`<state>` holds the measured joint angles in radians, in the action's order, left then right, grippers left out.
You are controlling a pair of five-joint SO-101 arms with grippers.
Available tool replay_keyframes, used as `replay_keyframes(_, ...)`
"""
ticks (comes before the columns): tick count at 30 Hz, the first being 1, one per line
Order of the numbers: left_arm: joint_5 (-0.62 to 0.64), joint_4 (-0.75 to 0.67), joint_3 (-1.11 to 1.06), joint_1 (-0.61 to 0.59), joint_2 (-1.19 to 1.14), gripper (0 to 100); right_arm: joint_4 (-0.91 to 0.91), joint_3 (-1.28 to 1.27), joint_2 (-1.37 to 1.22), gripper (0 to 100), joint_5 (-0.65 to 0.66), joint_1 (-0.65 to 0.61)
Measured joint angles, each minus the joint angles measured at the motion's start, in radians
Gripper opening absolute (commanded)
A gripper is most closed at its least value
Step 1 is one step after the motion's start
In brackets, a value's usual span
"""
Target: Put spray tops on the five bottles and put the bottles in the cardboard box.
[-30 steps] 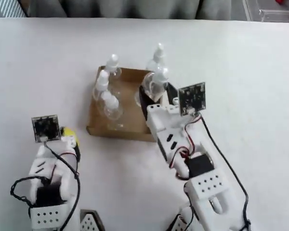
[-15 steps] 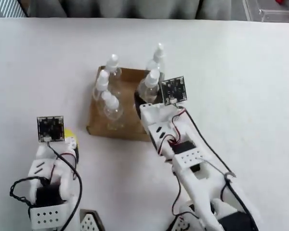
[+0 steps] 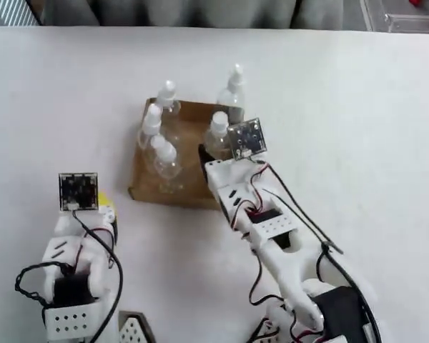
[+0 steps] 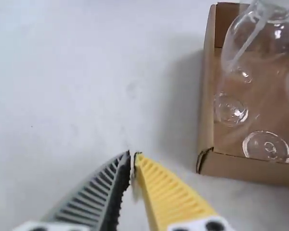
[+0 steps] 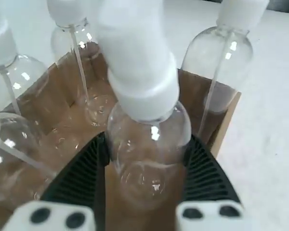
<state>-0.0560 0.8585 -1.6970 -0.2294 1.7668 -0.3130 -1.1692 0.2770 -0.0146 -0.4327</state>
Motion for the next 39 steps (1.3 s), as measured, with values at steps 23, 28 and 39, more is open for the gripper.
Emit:
replay_keyframes(23,-0.002,0.0,0.0,0.0,0.0,2,0.028,0.0,0.0,1.5,0.107,0.0)
replay_keyframes(28,-0.002,0.0,0.0,0.0,0.0,2,0.028,0.0,0.0,2.2,0.107,0.0)
replay_keyframes(39,-0.002,0.0,0.0,0.0,0.0,2,0.028,-0.014,0.002,16.6,0.107,-0.002)
